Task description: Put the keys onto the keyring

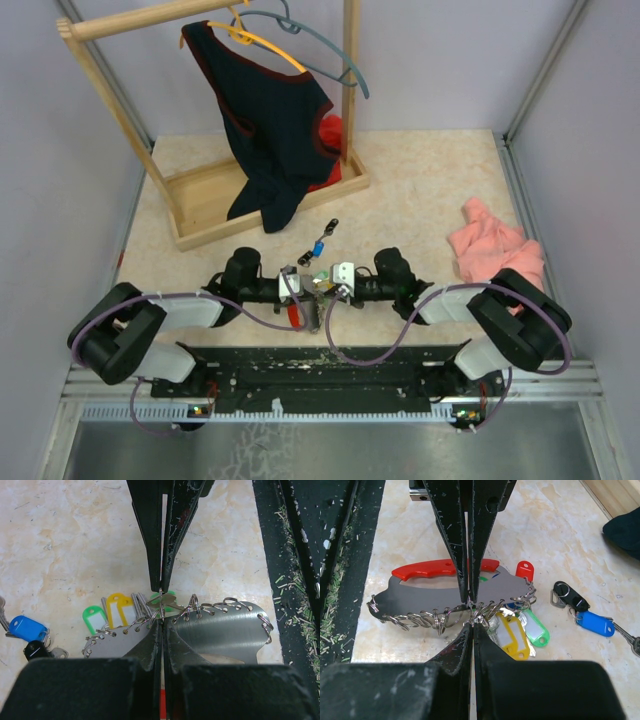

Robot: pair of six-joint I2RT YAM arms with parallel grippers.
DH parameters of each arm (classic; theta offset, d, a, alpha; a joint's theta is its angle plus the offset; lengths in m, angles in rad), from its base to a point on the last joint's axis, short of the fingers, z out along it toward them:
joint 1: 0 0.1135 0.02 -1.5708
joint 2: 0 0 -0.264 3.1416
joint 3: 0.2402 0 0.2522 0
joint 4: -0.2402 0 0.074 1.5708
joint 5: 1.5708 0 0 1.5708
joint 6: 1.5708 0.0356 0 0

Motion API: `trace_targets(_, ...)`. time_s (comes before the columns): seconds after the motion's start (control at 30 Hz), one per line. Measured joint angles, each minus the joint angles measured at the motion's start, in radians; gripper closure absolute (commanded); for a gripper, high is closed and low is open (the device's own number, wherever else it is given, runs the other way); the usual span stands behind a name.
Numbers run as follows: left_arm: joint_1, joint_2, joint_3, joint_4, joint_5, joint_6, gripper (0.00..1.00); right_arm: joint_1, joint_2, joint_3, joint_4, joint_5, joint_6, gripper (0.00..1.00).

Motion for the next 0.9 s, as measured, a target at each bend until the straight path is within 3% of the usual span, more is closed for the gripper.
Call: trace_targets(0.9,0.0,0.005,0.0,-0.021,0.04,-0.006,0.99,-0.002,0.02,0.032,0.002,-0.076,0.013,1.0)
